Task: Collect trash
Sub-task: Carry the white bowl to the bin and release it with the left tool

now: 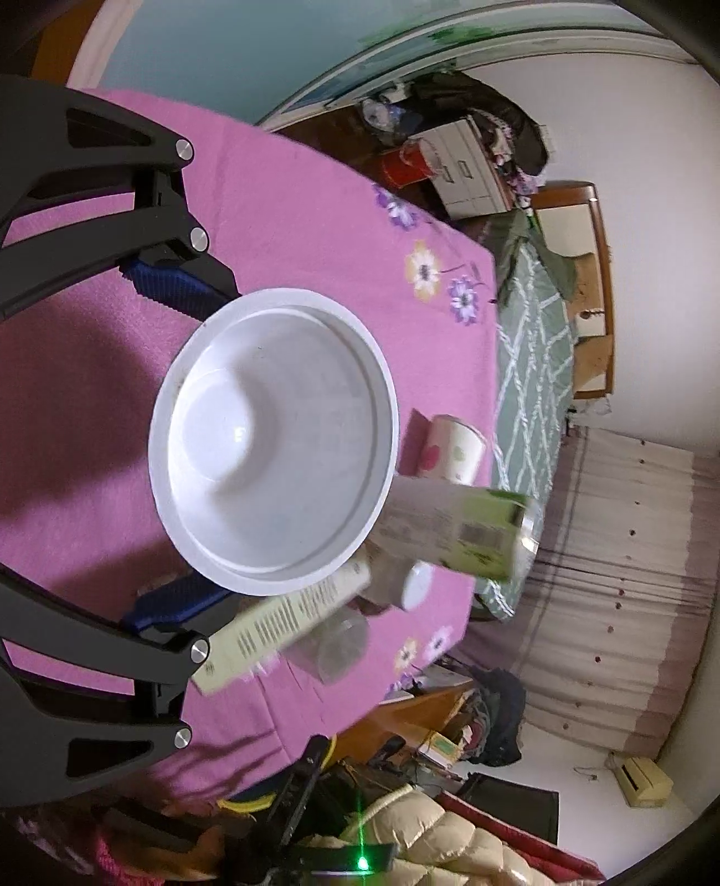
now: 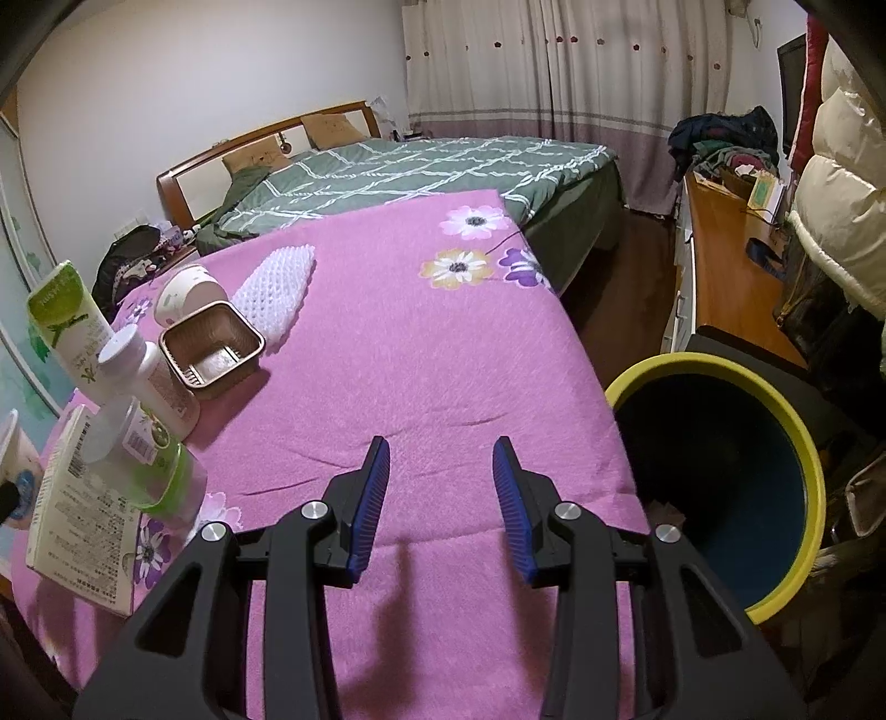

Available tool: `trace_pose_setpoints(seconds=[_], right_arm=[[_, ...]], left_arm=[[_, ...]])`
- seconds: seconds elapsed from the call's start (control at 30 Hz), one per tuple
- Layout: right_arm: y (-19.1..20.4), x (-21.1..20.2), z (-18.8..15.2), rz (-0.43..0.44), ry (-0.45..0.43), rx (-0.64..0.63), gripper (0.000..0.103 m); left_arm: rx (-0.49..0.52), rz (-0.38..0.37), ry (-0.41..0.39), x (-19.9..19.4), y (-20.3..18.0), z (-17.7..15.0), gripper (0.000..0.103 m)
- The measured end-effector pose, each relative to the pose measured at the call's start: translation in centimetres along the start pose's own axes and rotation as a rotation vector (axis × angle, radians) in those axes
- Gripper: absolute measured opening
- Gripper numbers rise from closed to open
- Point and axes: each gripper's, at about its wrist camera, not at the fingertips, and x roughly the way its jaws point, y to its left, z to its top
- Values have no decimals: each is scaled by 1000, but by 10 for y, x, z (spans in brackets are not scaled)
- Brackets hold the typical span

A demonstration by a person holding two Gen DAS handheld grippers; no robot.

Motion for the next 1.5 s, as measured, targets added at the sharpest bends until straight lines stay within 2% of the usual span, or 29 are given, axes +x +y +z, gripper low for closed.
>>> trace_pose_setpoints(seconds=[0.23,0.5,0.77,1.07,1.33,1.5], right_arm=[[-18,-28,-1,-24,-31,-2,38],[-58,-59,-10,-78,-60,34,40],[-110,-80,-22,-139,-83,112,41],[-164,-97,-42,-213,-94,204,42],[-199,-104,-59,-259,-84,263,43],[-213,-105,-65,-271,-77,284,43]], left_arm=[[49,-47,-44,-36,-26,15,80],[129,-147,-52,-38,-83,32,80],[239,-276,-27,-10,-171,51,80],[366,-438,53,41,-295,58,80],[447,-502,135,93,-386,50,80],[474,-514,182,120,-417,40,80]])
